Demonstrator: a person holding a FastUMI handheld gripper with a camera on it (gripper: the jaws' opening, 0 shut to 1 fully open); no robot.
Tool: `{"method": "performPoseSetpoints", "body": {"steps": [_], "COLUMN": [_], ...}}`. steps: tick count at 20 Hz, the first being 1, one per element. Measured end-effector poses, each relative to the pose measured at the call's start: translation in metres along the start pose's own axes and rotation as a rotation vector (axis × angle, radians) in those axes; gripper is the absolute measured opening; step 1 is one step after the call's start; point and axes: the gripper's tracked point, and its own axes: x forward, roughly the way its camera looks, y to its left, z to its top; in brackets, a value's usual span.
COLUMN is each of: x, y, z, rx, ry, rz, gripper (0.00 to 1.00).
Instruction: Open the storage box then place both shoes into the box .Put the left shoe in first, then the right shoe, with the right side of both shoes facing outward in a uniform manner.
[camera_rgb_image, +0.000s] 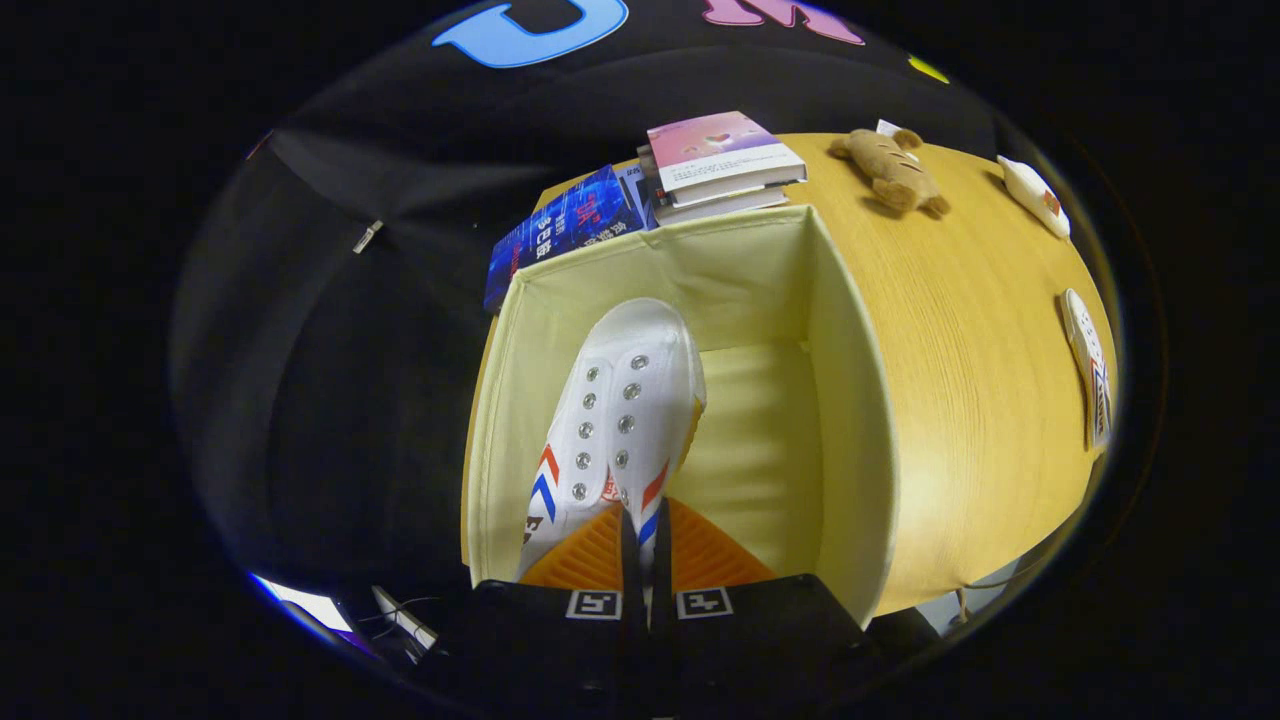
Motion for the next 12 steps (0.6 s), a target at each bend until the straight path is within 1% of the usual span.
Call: {"method": "performPoseSetpoints", "body": {"steps": [1, 2, 3, 5, 7, 8, 9, 10, 12], "x": [0.004, 0.007, 0.007, 0.000, -0.016, -0.027, -0.041, -0.055, -0.087], "y": [0.001, 0.007, 0.019, 0.035, 0.035, 0.029, 0.025, 0.018, -0.004], "z": [-0.002, -0.005, -0.007, -0.003, 0.002, 0.007, 0.014, 0.017, 0.025], "rx": [-0.013, -0.022, -0.027, -0.066, -0.157, -0.199, -0.230, -0.253, -0.303], "ry": [0.009, 0.017, 0.027, 0.012, -0.016, -0.049, -0.089, -0.130, -0.188], "rz": [-0.004, 0.009, 0.055, 0.112, 0.123, 0.123, 0.134, 0.141, 0.143], "gripper": [0.05, 0.06, 0.15, 0.53, 0.91, 0.90, 0.98, 1.00, 0.99]}}
